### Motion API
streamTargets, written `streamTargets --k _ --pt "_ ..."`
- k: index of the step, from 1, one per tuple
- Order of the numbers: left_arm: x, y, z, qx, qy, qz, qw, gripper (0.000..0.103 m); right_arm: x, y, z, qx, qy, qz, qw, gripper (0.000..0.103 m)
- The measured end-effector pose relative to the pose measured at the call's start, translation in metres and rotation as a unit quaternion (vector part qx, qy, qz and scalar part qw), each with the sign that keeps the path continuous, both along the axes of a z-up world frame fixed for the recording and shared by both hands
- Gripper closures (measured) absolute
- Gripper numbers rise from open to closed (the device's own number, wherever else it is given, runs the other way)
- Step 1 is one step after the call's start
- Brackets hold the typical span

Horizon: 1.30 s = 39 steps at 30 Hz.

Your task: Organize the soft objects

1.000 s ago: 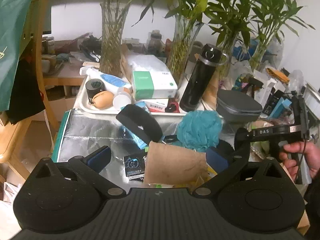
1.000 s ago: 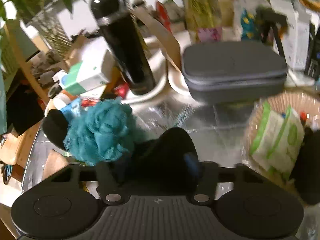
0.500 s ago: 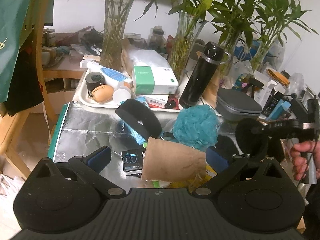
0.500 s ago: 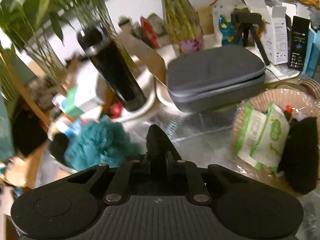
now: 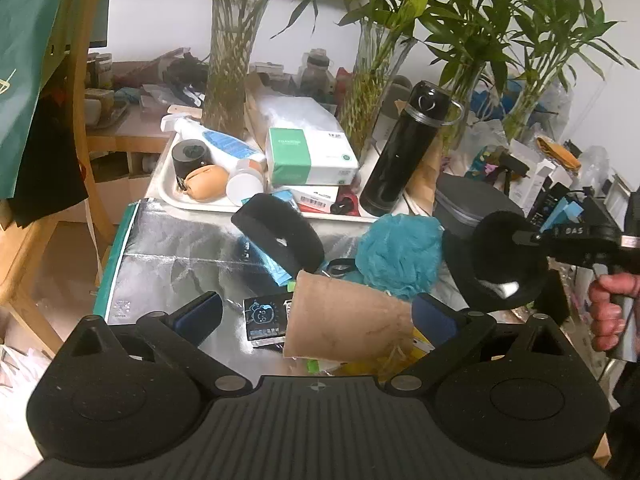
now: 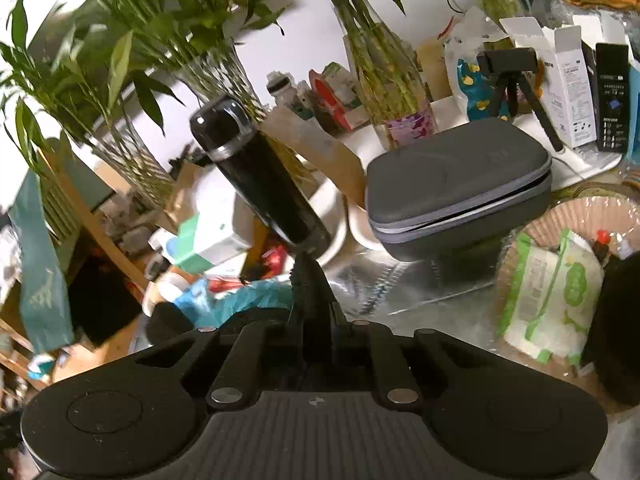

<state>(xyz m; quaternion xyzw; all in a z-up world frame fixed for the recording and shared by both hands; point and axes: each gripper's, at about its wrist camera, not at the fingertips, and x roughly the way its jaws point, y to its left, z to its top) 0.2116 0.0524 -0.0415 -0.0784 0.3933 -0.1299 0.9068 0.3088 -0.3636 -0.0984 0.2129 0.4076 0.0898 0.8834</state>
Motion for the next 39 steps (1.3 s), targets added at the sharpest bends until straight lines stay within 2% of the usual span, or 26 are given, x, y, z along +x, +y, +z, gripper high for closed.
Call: streamTargets --k 4,6,9,10,11,12,13,14,19,21,23,27,31,34,39 --pt "0.000 -0.002 0.000 -0.001 0.002 -0.002 1.0000 0.000 0.003 -0.002 -0.009 -0.016 0.015 0.012 1.000 0.089" --pt "0.000 -0.002 0.000 -0.002 0.004 -0.003 1.0000 0.000 0.006 0.001 -0.018 -0.036 0.037 0.019 0.999 0.086" --pt "0.000 -0.004 0.000 -0.003 0.005 -0.005 1.0000 0.000 0.011 0.012 -0.031 -0.074 0.084 0.042 0.993 0.066" --pt "0.000 -0.005 0.000 -0.002 0.006 -0.006 1.0000 0.000 0.010 0.016 -0.031 -0.086 0.085 0.047 0.991 0.049" --pt "0.000 -0.006 0.000 0.000 0.006 -0.007 1.0000 0.000 0.008 0.019 -0.028 -0.097 0.075 0.052 0.991 0.038" --pt "0.000 -0.006 -0.001 0.001 0.007 -0.007 1.0000 0.000 0.006 0.021 -0.024 -0.108 0.063 0.058 0.991 0.032" --pt "0.000 -0.006 -0.001 0.001 0.007 -0.007 0.9999 0.000 0.003 0.023 -0.018 -0.116 0.048 0.061 0.990 0.022" --pt "0.000 -0.006 -0.001 0.001 0.008 -0.008 0.9999 0.000 0.000 0.024 -0.012 -0.115 0.030 0.060 0.991 0.018" --pt "0.001 -0.005 -0.002 0.003 0.010 -0.003 0.9999 0.000 -0.009 0.030 0.012 -0.091 -0.031 0.083 0.992 0.018" --pt "0.001 -0.004 -0.002 0.002 0.012 -0.002 0.9999 0.000 -0.009 0.036 0.015 -0.068 -0.036 0.120 0.990 0.020" --pt "0.001 -0.003 -0.002 0.001 0.013 -0.002 0.9999 0.000 -0.009 0.045 0.013 -0.049 -0.027 0.161 0.985 0.027" --pt "0.002 -0.002 -0.002 0.000 0.015 -0.001 0.9999 0.000 -0.001 0.058 -0.005 -0.029 0.036 0.205 0.978 0.040" --pt "0.002 -0.001 -0.003 0.000 0.019 0.000 0.9998 0.000 0.010 0.055 -0.026 -0.028 0.097 0.176 0.979 0.048" --pt "0.003 0.002 -0.003 -0.004 0.021 0.002 0.9998 0.000 0.017 0.046 -0.044 -0.007 0.145 0.147 0.978 0.062" --pt "0.004 0.003 -0.003 -0.013 0.026 0.006 0.9996 0.000 0.015 0.039 -0.068 0.026 0.185 0.134 0.973 0.067"
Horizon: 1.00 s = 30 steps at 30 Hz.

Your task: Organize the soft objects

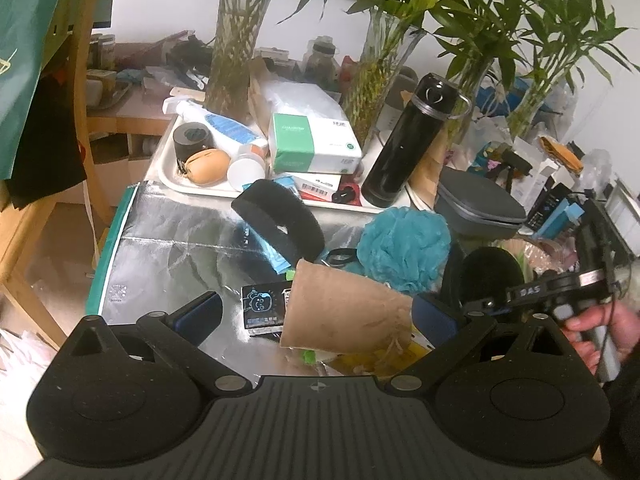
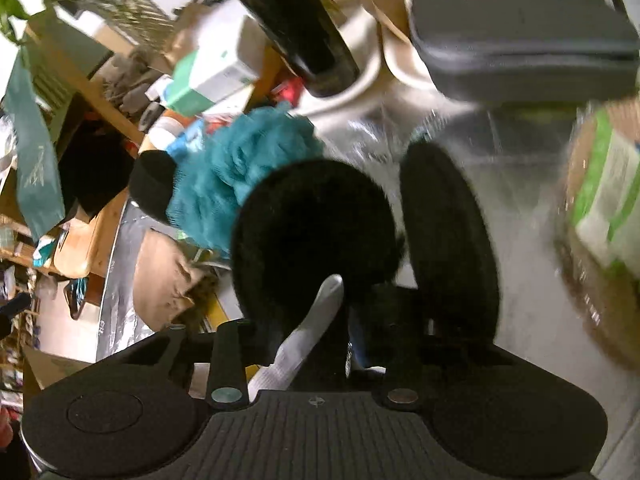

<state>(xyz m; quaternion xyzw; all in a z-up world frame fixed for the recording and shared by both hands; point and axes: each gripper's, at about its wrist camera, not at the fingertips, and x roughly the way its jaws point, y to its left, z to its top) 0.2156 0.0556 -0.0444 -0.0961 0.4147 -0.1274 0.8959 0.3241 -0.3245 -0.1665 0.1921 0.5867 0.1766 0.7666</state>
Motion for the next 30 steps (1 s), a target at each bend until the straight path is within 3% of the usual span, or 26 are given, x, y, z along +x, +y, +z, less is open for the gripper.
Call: streamTargets --k 4,8,10,20,27,30 --pt "0.001 -0.002 -0.001 -0.001 0.002 -0.003 1.0000 0.000 0.002 -0.001 -0.011 0.027 0.018 -0.016 0.999 0.073" --pt "0.002 -0.003 -0.001 0.001 0.003 -0.004 1.0000 0.000 -0.002 -0.003 -0.006 0.043 0.010 -0.027 0.999 0.096" --pt "0.002 -0.002 -0.001 -0.002 0.002 -0.002 1.0000 0.000 -0.004 -0.002 0.004 0.037 -0.013 -0.030 0.999 0.099" --pt "0.002 0.002 0.003 -0.009 -0.023 0.002 0.9997 0.000 -0.022 -0.006 0.061 0.028 -0.120 -0.037 0.992 0.099" --pt "0.011 0.003 0.004 0.026 -0.050 0.002 0.9984 0.000 -0.036 -0.006 0.083 0.005 -0.169 -0.036 0.985 0.099" --pt "0.022 0.005 -0.002 0.032 -0.041 0.003 0.9986 0.000 -0.045 -0.003 0.093 -0.013 -0.198 -0.031 0.980 0.099"
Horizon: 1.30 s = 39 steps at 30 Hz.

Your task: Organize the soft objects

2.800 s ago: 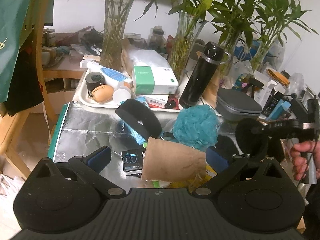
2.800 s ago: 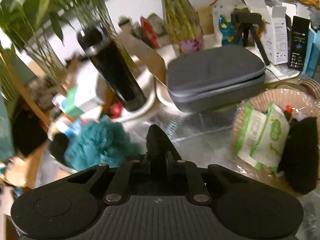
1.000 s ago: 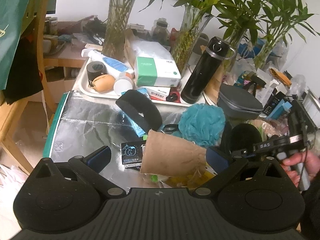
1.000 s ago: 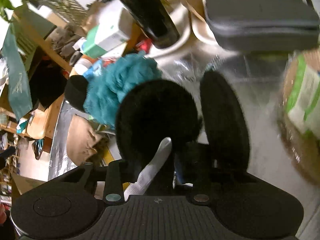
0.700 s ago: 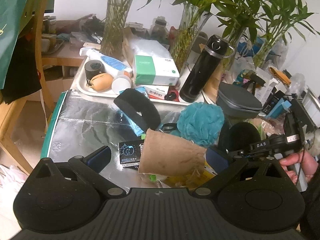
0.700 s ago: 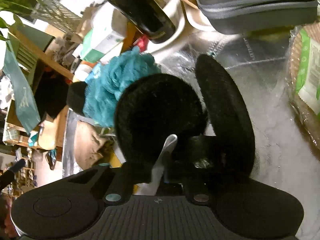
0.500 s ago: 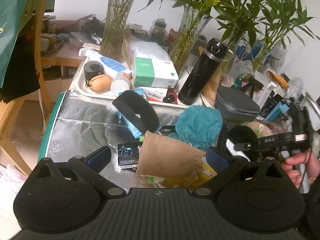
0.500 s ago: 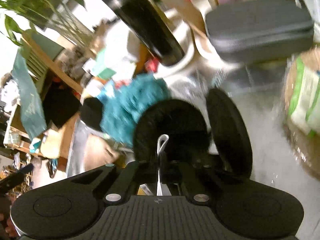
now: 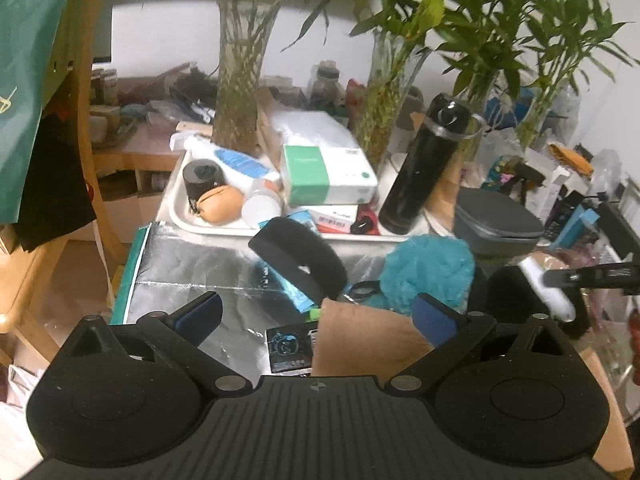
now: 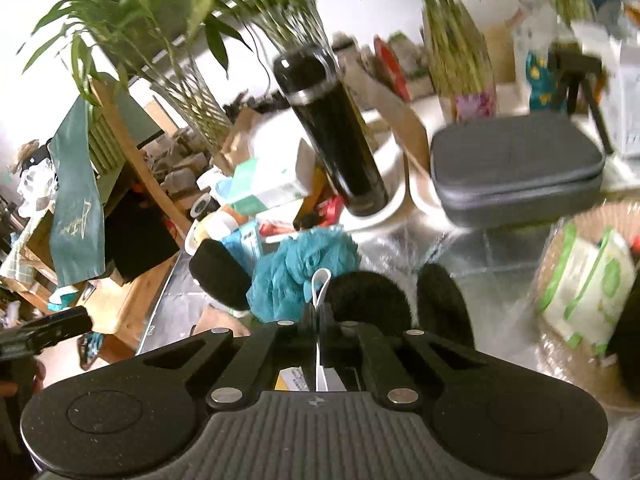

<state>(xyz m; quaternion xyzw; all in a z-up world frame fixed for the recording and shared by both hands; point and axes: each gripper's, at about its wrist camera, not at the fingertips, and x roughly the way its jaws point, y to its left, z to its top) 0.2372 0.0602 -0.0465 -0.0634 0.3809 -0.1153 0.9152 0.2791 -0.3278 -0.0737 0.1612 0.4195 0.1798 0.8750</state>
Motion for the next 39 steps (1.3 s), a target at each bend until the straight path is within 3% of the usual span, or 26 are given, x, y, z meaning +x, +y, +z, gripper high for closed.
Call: streamTargets --k 6,19,24,32,33,35,36,37,39 --pt "0.029 0.004 -0.014 -0.020 0.029 0.004 0.9994 0.000 -0.008 0.009 0.006 -0.028 -0.025 0.009 0.999 0.099" --pt "0.097 -0.006 -0.039 -0.029 0.075 0.023 0.9965 0.000 -0.013 0.012 0.009 -0.023 -0.035 0.027 0.999 0.099" --pt "0.123 -0.003 -0.052 -0.066 0.105 0.033 0.9917 0.000 -0.010 0.008 0.008 -0.021 -0.033 0.027 0.999 0.099" --pt "0.154 -0.003 -0.077 -0.089 0.151 0.058 0.9828 0.001 -0.005 0.007 0.006 -0.021 -0.030 0.031 0.999 0.099" --pt "0.157 -0.002 -0.080 -0.091 0.156 0.062 0.9816 0.002 -0.005 0.007 0.005 -0.020 -0.029 0.032 0.999 0.099" --pt "0.163 -0.001 -0.087 -0.090 0.169 0.066 0.9792 0.021 -0.004 0.008 0.005 -0.021 -0.030 0.034 0.999 0.099" --pt "0.165 -0.001 -0.090 -0.088 0.178 0.068 0.9777 0.026 -0.004 0.008 0.005 -0.023 -0.030 0.035 0.999 0.099" --pt "0.166 0.000 -0.094 -0.088 0.186 0.070 0.9761 0.039 -0.004 0.008 0.005 -0.024 -0.030 0.035 0.999 0.099" --pt "0.167 0.002 -0.096 -0.100 0.186 0.070 0.9750 0.043 -0.005 0.009 0.005 -0.025 -0.031 0.037 0.999 0.099"
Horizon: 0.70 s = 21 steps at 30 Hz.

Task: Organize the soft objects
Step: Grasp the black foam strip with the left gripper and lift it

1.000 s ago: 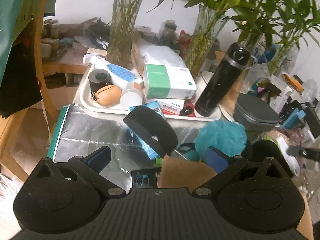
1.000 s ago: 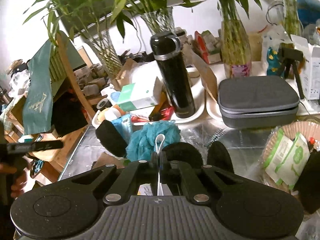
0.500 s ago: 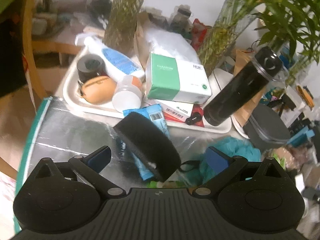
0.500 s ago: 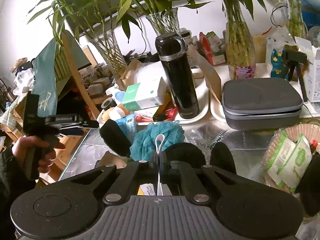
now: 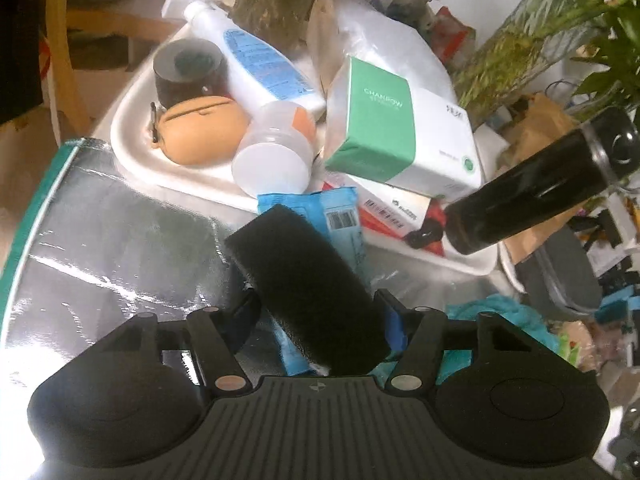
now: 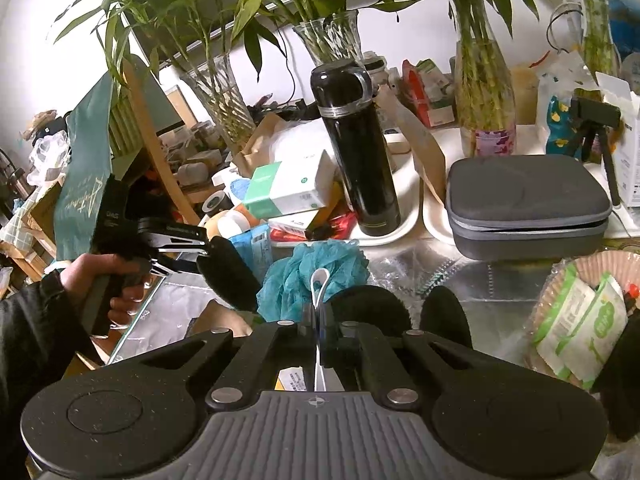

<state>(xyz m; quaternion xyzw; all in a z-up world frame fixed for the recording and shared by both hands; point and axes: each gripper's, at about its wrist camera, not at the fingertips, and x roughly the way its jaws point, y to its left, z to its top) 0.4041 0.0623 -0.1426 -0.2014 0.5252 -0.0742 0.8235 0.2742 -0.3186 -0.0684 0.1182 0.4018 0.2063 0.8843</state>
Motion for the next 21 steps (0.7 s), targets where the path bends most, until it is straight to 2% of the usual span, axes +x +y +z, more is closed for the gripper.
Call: streamTargets --k 2,8,15,21 --pt "-0.002 0.000 0.004 0.002 -0.004 -0.002 1.0000 0.047 -0.001 0.001 0.000 -0.003 -0.002 0.002 1.000 0.099" --pt "-0.013 -0.001 0.035 0.013 -0.051 -0.024 0.9983 0.050 -0.005 0.000 0.003 -0.004 -0.006 0.001 1.000 0.099" --pt "-0.038 0.007 0.081 0.013 -0.123 -0.037 0.9917 0.051 -0.012 0.002 0.010 -0.003 -0.018 0.006 1.000 0.099" --pt "-0.062 0.006 0.105 0.014 -0.161 -0.065 0.9847 0.051 -0.018 0.006 0.017 -0.006 -0.027 0.008 1.000 0.099"
